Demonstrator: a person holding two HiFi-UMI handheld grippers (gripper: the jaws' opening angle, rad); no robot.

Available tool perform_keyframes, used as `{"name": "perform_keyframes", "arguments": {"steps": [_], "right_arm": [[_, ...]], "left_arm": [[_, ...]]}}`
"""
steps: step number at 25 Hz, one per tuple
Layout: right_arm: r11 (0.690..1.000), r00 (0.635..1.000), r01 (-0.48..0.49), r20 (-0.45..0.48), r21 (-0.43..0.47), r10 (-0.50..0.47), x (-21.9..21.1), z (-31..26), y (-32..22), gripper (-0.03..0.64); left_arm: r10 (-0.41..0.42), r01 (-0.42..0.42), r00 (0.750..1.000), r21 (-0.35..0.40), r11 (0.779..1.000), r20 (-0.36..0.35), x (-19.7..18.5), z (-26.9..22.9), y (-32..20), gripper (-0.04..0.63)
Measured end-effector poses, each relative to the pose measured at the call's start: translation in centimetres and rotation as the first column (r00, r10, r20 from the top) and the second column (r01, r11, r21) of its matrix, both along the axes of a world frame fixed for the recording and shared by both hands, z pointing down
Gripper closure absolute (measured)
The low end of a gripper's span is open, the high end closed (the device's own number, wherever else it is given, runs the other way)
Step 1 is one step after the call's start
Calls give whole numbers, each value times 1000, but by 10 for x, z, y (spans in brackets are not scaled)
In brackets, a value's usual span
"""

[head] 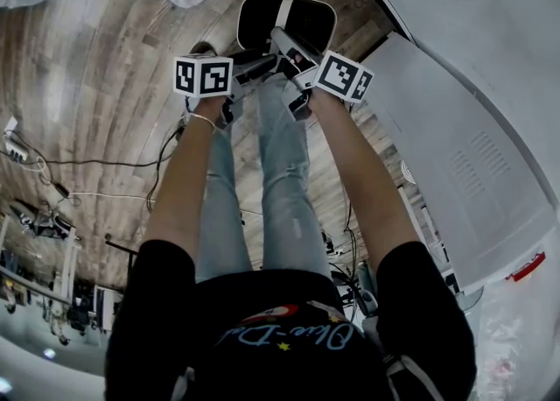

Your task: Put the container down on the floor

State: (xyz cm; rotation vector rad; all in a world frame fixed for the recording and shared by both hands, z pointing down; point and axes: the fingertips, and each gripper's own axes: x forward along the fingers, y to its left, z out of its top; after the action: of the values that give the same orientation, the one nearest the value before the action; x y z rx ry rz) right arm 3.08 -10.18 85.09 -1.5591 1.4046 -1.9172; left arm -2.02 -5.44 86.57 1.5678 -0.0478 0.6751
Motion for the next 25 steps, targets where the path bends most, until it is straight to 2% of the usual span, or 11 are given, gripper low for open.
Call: {"name": "perform_keyframes", "arguments": {"steps": [4, 5, 21, 25], "right_arm": [[999, 999, 34, 2, -10, -34, -7, 1, 2, 491], [999, 999, 36, 5, -13, -36, -9, 1, 2, 489], [1000, 1000, 22, 0, -11, -22, -13, -10, 3, 489], [1000, 1000, 2, -5, -20, -2, -12, -18, 4, 489]], "left_arm": [[-13, 13, 1000, 6, 1000, 9, -6, 1, -4, 407], [-13, 13, 1000, 12, 1000, 15, -7, 3, -5, 383], [-8, -3, 992, 82, 997, 125, -41, 10, -16, 383], [-31, 17, 990, 101, 995, 139, -50, 4, -22, 383]]}}
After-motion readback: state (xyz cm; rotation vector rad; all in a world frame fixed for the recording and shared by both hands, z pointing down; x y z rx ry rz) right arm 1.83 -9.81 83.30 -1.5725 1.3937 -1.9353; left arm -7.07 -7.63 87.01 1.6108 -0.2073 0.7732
